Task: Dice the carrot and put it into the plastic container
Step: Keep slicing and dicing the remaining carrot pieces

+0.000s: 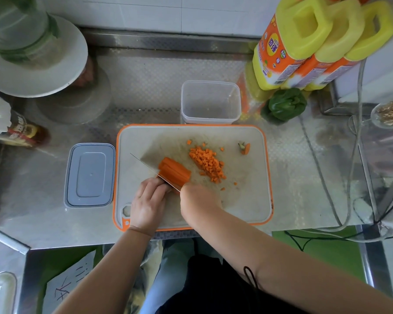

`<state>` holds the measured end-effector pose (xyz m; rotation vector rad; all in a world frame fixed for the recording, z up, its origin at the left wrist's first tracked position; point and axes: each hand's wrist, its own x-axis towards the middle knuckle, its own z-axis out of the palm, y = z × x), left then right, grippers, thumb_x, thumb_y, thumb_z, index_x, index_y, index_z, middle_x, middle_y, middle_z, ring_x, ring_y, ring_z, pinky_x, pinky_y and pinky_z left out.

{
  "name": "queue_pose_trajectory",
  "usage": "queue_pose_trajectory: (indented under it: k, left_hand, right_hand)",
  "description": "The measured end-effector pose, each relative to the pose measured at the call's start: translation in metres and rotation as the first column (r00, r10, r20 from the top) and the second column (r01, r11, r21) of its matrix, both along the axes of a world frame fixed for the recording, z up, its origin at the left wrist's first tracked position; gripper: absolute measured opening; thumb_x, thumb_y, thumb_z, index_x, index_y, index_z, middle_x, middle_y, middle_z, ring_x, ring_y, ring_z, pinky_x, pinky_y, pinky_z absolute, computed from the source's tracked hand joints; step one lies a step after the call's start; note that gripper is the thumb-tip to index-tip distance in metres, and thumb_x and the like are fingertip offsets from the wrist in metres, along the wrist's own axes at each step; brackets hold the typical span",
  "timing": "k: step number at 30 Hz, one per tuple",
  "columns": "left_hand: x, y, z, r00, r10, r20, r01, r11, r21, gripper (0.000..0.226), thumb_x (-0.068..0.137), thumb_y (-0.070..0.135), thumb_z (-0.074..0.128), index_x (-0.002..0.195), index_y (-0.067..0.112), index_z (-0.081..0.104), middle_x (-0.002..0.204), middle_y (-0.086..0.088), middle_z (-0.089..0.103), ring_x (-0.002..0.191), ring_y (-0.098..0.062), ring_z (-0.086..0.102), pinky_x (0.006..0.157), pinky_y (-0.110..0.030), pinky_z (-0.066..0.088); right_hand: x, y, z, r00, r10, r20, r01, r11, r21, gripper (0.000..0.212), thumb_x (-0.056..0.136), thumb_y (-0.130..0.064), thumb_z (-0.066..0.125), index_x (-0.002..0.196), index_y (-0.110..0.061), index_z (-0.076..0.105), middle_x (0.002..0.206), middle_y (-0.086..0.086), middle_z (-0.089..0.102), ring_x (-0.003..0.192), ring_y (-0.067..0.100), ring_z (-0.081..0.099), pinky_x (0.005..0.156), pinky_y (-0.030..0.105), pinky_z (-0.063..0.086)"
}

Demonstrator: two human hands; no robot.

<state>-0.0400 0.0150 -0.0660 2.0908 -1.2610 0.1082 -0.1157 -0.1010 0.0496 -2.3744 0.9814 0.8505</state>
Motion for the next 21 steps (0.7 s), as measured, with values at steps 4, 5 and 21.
queue_pose_trajectory:
  k: [4, 5, 21]
  left_hand:
    - [0.000, 0.001, -0.001, 1.000, 0.000, 0.024, 0.000, 1.000, 0.006, 0.017, 0.095, 0.004, 0.049, 0.093, 0.001, 0.066, 0.098, -0.017, 0.063, 0.097, -0.032, 0.054, 0.087, -0.039, 0.048]
    - [0.000, 0.001, -0.002, 1.000, -0.002, 0.027, 0.002, 1.000, 0.007, 0.017, 0.095, 0.004, 0.049, 0.093, 0.000, 0.066, 0.097, -0.017, 0.063, 0.097, -0.032, 0.054, 0.087, -0.039, 0.048]
    - [0.000, 0.000, -0.001, 1.000, -0.020, 0.024, 0.020, 1.000, -0.012, 0.011, 0.088, 0.000, 0.057, 0.094, 0.003, 0.066, 0.100, -0.014, 0.062, 0.097, -0.031, 0.053, 0.089, -0.036, 0.046]
  right_hand:
    - [-0.003, 0.002, -0.011, 0.999, 0.035, 0.023, -0.034, 0.999, -0.026, 0.026, 0.091, 0.000, 0.050, 0.117, -0.004, 0.052, 0.107, 0.013, 0.063, 0.094, 0.032, 0.063, 0.071, 0.036, 0.048]
    - [-0.004, 0.003, -0.014, 0.998, 0.043, 0.033, -0.042, 0.999, -0.034, 0.026, 0.091, 0.000, 0.049, 0.117, -0.004, 0.052, 0.106, 0.013, 0.063, 0.094, 0.032, 0.064, 0.071, 0.035, 0.048]
    - [-0.020, -0.017, -0.016, 0.962, 0.112, 0.251, -0.110, 0.994, -0.023, 0.034, 0.095, -0.018, 0.048, 0.127, -0.016, 0.036, 0.066, -0.003, 0.047, 0.057, 0.021, 0.054, 0.052, 0.031, 0.048]
